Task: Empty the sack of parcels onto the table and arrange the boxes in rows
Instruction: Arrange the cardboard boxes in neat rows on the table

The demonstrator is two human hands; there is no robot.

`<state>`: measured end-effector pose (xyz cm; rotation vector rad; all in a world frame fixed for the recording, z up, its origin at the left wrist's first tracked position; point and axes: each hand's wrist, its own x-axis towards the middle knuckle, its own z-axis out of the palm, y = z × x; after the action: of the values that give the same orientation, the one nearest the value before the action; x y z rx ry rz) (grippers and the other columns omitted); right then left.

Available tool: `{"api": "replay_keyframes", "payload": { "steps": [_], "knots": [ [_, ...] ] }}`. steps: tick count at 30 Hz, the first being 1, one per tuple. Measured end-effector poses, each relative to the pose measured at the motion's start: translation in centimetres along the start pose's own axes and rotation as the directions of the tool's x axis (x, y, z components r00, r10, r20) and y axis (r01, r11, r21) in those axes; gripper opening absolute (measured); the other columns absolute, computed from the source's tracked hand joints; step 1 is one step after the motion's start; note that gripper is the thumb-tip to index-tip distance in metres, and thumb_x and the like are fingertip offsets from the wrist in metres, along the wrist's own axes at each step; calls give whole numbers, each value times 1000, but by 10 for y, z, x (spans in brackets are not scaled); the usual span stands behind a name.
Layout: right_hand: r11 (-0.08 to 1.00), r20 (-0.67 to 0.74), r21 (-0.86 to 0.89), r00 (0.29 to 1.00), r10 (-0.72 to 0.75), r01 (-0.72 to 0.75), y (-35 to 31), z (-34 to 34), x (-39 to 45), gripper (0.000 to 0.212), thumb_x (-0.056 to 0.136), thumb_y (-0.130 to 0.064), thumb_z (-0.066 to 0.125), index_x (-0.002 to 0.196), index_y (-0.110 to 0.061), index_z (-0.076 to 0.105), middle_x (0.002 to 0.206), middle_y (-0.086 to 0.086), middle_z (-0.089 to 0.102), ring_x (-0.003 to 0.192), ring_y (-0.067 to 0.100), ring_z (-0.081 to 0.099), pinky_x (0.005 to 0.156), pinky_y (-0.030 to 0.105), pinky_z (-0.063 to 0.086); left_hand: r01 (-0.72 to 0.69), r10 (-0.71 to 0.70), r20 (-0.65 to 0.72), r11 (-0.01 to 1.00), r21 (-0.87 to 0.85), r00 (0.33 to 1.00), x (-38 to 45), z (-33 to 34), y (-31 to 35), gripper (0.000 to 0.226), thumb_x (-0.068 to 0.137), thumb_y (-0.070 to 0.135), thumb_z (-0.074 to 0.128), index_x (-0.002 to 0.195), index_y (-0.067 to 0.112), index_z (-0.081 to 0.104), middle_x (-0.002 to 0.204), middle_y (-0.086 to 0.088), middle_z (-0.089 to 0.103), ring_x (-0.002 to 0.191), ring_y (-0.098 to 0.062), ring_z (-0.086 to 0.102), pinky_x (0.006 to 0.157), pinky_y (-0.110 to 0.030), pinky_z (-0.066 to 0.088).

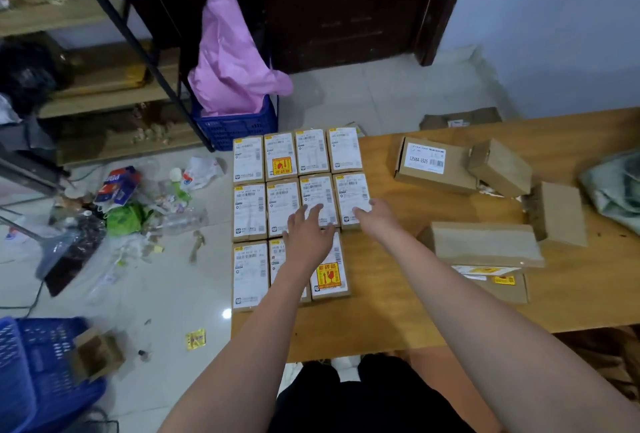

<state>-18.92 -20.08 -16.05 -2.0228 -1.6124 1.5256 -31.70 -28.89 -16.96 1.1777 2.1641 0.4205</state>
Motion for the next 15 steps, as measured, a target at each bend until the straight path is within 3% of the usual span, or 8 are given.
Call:
{"api": "replay_keyframes", "payload": {
  "steps": [3,10,15],
  "knots": [
    [1000,-40,2,999,-25,25,-10,-31,10,56,95,-34,59,142,-9,42,140,12,54,123,29,55,100,35,45,-65,65,16,997,-35,998,19,3,41,53,98,38,48,148,26,39,158,-7,30,147,-28,21,114,-56,28],
    [999,-157,10,987,-45,47,-5,-112,37,56,95,-30,60,144,-11,41,144,11,49,129,29,50,100,29,40,-186,186,75,983,-9,980,52,31,129,52,96,36,50,145,21,42,146,-14,46,133,-34,43,106,-49,41],
    [994,-227,-101,971,-69,47,17,-174,65,50,90,-18,64,135,-7,44,132,13,59,123,30,55,92,29,43,-214,217,160,976,-38,963,69,68,190,52,96,33,48,146,20,41,143,-15,50,130,-36,46,106,-45,42]
  ]
}}
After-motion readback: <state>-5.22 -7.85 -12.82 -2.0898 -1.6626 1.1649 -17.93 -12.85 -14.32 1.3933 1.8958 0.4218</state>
